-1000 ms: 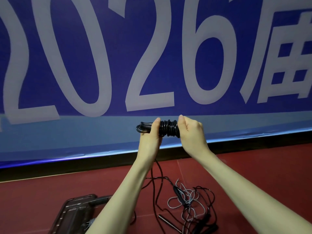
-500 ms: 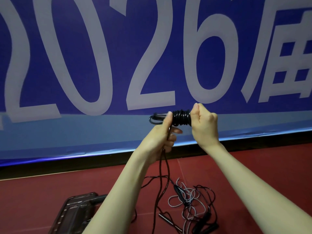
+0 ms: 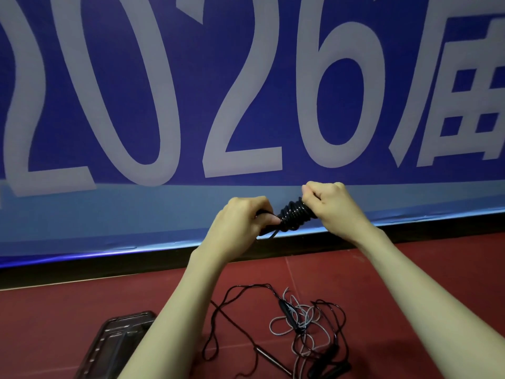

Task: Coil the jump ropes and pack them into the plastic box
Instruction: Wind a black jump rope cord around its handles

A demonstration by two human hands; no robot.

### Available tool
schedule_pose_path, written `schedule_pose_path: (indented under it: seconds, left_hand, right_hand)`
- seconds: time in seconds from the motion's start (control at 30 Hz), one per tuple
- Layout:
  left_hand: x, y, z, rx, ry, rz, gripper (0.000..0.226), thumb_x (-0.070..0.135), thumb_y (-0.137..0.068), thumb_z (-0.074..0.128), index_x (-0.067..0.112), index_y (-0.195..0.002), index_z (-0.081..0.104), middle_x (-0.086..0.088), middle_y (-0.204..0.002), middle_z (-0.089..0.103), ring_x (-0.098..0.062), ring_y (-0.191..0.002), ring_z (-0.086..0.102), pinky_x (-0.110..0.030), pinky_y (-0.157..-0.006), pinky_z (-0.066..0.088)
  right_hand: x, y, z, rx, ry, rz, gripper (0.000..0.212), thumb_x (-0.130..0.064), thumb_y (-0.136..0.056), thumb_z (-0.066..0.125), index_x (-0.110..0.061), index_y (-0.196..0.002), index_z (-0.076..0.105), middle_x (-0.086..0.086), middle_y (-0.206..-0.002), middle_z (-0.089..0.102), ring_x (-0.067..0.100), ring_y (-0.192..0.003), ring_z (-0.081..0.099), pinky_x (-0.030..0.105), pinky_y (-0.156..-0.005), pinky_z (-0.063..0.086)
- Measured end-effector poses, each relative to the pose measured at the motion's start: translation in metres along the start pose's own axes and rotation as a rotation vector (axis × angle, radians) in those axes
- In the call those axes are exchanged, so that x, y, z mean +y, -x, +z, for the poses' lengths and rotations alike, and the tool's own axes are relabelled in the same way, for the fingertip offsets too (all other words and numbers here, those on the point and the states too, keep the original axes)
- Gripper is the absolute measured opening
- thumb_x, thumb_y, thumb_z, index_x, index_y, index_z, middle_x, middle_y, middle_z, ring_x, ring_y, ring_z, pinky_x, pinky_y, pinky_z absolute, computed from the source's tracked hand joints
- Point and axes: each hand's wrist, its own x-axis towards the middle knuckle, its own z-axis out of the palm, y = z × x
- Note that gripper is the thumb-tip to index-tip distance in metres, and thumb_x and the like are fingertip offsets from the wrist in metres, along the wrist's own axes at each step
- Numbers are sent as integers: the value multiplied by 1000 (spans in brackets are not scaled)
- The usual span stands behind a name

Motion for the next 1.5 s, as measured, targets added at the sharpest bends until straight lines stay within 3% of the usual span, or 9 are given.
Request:
schedule_pose_path:
  seconds: [0.17,0.43,0.53,0.67,0.8,0.97,1.23,1.37,1.5]
  left_hand:
    - [-2,0,-13,-78,217,-53,14,22,-82,73,15,-72,66,7,-63,61,-4,-57,48,-14,-56,37]
    - [-7,7,-15,-233,545,-125,20,30,-78,66,18,-64,59,-3,-63,53,-12,-55,41,-17,-54,35]
    - [-6,6,-13,-222,579,-116,34,37,-83,59,6,-69,56,-24,-70,58,-16,-59,47,-18,-54,36]
    - [-2,7,-3,-212,725,-124,43,40,-93,51,17,-59,64,4,-50,54,-6,-44,39,-17,-48,28]
    - [-4,0,13,-129,929,-239,47,56,-82,59,18,-57,69,-3,-52,40,-12,-45,30,-29,-50,18]
    - [13,-8,33,-31,1185,-384,48,46,-95,40,13,-60,42,7,-43,26,-4,-36,19,-19,-39,13]
    - [20,-6,55,156,664,-463,20,28,-102,37,20,-87,46,4,-63,44,-9,-49,34,-23,-48,29]
    - [24,-2,55,78,345,-334,15,27,-101,42,15,-92,46,-5,-77,58,-15,-62,46,-30,-58,40]
    - [30,0,45,-50,-156,-137,18,28,-99,48,11,-103,46,-10,-88,59,-32,-79,54,-40,-69,47]
  right_hand:
    - [-11,0,-13,-157,-172,8,47,-17,-102,44,-15,-59,28,-4,-52,28,8,-49,23,24,-48,21]
    - [-19,4,-2,-280,-470,87,44,-17,-103,44,-7,-62,36,2,-55,32,20,-49,30,28,-44,27]
    - [-19,4,2,-261,-575,132,47,-16,-104,42,-11,-58,35,-5,-47,39,17,-43,30,25,-43,26]
    - [-23,1,3,-201,-696,171,46,-15,-103,42,-13,-58,33,-3,-49,32,14,-43,26,21,-41,25]
    - [-22,-1,5,-130,-736,206,41,-16,-103,42,-9,-63,38,4,-55,32,17,-48,32,23,-43,28]
    - [-19,-5,9,50,-867,311,37,-16,-102,42,-7,-66,43,10,-61,35,22,-51,32,24,-43,28]
    - [-5,-9,8,451,-802,557,37,-9,-96,41,-15,-61,35,1,-54,35,14,-46,30,21,-39,27]
    - [9,-9,6,565,-611,606,32,-13,-94,40,-15,-63,32,6,-61,28,21,-56,26,28,-47,28]
    - [15,-3,5,550,-294,450,42,-15,-98,40,-14,-60,23,4,-56,22,18,-57,22,31,-54,19]
